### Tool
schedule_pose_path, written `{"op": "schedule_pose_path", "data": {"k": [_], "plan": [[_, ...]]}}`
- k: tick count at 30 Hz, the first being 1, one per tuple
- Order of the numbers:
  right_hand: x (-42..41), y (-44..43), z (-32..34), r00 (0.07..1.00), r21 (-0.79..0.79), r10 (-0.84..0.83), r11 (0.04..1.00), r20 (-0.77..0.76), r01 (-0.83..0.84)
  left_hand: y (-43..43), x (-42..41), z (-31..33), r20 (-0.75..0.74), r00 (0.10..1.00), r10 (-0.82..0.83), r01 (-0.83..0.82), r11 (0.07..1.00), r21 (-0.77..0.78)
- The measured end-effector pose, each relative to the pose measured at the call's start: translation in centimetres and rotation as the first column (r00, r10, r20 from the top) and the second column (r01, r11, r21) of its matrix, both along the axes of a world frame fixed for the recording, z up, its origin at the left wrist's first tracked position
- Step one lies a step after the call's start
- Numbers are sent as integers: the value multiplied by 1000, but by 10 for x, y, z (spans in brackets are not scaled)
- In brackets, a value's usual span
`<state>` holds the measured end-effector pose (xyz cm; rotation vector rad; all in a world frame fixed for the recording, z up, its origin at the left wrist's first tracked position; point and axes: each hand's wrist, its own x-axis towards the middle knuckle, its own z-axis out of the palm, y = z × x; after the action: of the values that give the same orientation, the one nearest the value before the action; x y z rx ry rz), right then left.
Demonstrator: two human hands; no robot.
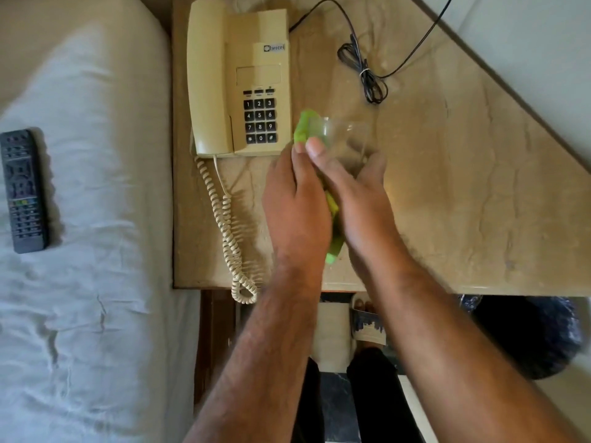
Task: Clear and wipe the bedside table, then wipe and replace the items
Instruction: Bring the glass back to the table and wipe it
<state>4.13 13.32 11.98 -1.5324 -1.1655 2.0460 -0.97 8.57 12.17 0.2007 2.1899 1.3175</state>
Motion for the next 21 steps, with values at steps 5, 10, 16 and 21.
{"op": "schedule_pose_path", "data": {"k": [5,10,16,21], "plan": [[-3,19,-1,1000,-80,17,997,25,-15,-29,32,2,-364,916,-169,176,984,-13],[19,-21,-12,994,-38,92,995,-63,-94,-1,-26,5,170,969,-177,166,983,75],[15,-19,-19,997,47,-41,998,-72,44,-26,-18,3,-52,971,-232,229,971,-68],[23,6,-31,1000,268,1,963,-31,7,-41,-33,-2,-78,906,-416,386,889,-247]]}}
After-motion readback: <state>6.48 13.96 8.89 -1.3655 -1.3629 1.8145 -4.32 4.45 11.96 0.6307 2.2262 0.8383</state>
